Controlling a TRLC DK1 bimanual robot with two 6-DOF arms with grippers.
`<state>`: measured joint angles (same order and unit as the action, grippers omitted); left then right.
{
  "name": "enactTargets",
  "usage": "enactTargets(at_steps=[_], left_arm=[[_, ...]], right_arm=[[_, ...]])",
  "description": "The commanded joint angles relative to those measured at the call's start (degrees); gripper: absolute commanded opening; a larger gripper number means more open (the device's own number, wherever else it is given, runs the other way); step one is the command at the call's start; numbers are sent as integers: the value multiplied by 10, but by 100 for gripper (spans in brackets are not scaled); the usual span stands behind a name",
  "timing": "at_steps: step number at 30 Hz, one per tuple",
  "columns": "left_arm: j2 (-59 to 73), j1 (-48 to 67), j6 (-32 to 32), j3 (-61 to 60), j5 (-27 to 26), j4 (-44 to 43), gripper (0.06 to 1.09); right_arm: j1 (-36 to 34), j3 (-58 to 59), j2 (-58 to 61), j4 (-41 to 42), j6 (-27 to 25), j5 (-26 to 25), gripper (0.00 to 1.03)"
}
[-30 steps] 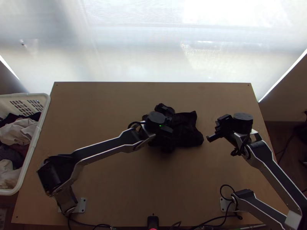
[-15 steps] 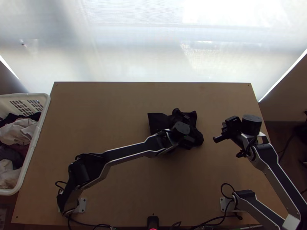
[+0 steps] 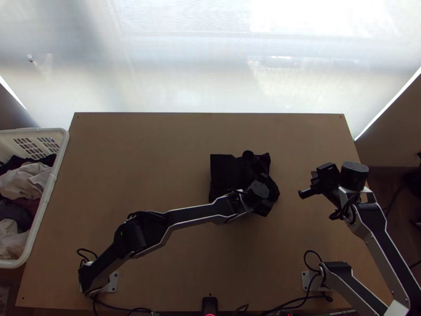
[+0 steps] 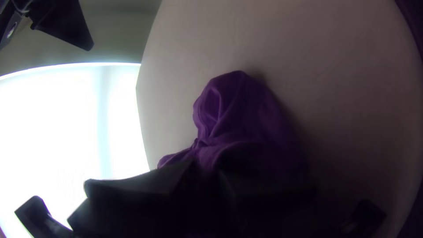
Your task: Fold the t-shirt
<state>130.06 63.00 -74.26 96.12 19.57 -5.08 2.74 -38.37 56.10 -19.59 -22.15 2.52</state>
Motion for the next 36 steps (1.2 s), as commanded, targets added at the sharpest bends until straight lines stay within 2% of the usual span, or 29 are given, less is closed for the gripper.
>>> enactTargets(at_steps=[1,3,4,12,18,22,26,36], left_arm=[[19,1,-5,-1,11,-2,74],[12,-1,-4,-6,11,4,103],[11,-3,-4,-5,8,11,105],[-15,-10,-15,-8,-7,56,105],[-53,-22,-19,-8,-43,159,104],[-62,-31,3,16,-59,212,104],[-78,-40,-18,18,-59,213,104],[-125,-56,1,26,-59,221,104]], right_arm=[[-6,6,-16,-7,-2,8,2],[-7,9,-20,-8,-2,9,2],[-7,11,-21,-8,-2,9,2],[-7,27,-42,-15,-1,10,2],[-8,38,-58,-18,-1,10,2],[-8,41,-68,-23,1,10,2],[-7,44,-79,-31,2,10,2],[2,47,-93,-41,9,10,2]])
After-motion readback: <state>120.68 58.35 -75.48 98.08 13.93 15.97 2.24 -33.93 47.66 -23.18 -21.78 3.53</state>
